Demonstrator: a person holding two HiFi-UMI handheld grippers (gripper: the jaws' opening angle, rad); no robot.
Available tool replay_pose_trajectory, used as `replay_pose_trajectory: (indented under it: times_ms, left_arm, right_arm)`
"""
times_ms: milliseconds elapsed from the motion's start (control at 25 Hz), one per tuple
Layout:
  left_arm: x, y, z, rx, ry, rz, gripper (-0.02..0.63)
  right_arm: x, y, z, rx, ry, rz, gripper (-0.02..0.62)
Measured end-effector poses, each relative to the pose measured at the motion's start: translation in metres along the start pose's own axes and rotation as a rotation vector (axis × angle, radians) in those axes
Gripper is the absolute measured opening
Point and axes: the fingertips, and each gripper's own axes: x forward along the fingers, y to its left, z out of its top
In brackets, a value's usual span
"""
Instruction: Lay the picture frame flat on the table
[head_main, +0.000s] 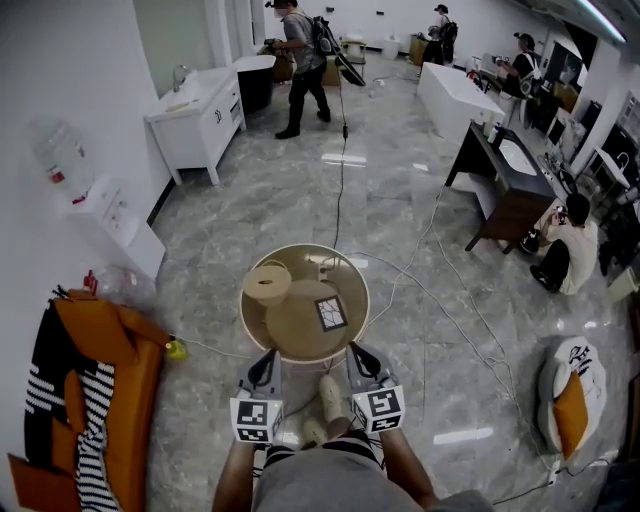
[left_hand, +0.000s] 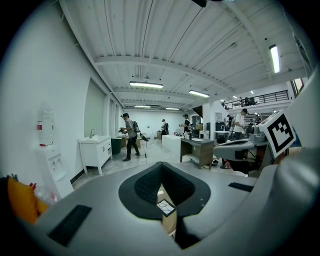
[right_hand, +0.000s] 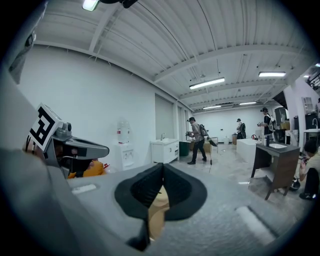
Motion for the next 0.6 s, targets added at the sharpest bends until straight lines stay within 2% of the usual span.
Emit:
replay_pose_trajectory:
  times_ms: [600]
  left_arm:
    - [0.0005,-0.0045,-0.0042,0.015,0.009,-0.011,0.015]
  right_arm:
    - [-0.0014,-0.0022,-0.0027,0.012,0.010,-0.009,-0.002]
